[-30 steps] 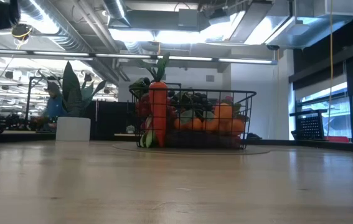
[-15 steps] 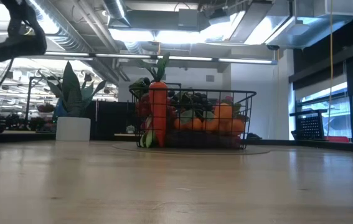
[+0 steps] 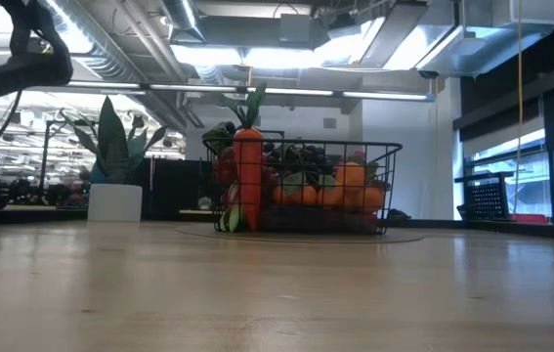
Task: Build produce basket
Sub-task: Return to Home Position
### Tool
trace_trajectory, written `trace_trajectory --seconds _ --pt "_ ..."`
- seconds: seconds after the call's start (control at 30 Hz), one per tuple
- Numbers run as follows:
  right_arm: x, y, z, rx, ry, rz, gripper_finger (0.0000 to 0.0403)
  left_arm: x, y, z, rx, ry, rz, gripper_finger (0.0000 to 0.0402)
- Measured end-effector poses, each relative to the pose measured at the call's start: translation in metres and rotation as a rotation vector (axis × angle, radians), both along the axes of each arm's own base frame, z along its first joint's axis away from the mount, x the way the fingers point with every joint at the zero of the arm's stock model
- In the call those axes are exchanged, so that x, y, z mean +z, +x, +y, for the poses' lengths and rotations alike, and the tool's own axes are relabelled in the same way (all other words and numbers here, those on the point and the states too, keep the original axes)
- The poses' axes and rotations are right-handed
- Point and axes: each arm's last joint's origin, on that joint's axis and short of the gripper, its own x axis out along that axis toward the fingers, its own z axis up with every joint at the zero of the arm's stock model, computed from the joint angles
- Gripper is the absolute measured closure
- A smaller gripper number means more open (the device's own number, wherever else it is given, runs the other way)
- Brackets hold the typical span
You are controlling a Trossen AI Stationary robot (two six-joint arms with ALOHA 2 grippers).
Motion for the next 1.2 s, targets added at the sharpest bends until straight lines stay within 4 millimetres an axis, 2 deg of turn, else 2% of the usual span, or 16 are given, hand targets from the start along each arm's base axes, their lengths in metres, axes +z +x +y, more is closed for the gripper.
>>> trace_trajectory --seconds 0.1,0.2,0.3,0.43,0.53,0.63,0.73,0.83,1.03,1.2 --pt "-0.001 0.0 0.0 0.0 -0.005 0.005 0.0403 0.001 0.001 -0.001 0.019 0.057 -0.001 0.0401" --pt "-0.001 0.0 0.0 -0.007 -0.007 0.006 0.0403 0.012 0.001 -0.001 -0.032 0.078 0.039 0.0401" --pt "-0.001 -0.001 -0.001 -0.008 -0.003 0.004 0.0403 0.038 0.001 0.001 -0.01 0.117 0.013 0.0401" --pt "-0.001 -0.001 -0.002 -0.028 -0.006 0.002 0.0403 0.081 0.001 0.007 -0.041 0.282 -0.002 0.0402" --pt "-0.001 -0.001 -0.002 -0.032 -0.007 0.001 0.0403 0.111 0.001 0.017 -0.138 0.333 -0.045 0.0402" --pt "-0.001 -0.001 -0.002 -0.028 -0.007 0.002 0.0403 0.127 0.0 0.021 -0.245 0.379 -0.121 0.0402" --pt "-0.001 -0.001 -0.001 -0.024 -0.005 0.004 0.0403 0.128 0.0 0.02 -0.262 0.396 -0.137 0.0402" --pt "-0.002 -0.001 -0.002 -0.026 0.006 0.014 0.0403 0.122 0.001 0.009 -0.282 0.383 -0.136 0.0402" --pt "-0.002 -0.001 -0.002 -0.026 0.008 0.021 0.0403 0.118 0.011 -0.032 -0.27 0.417 -0.135 0.0402" --pt "-0.002 -0.001 -0.001 0.005 0.009 0.025 0.0403 0.111 0.034 -0.06 -0.221 0.437 -0.105 0.0402"
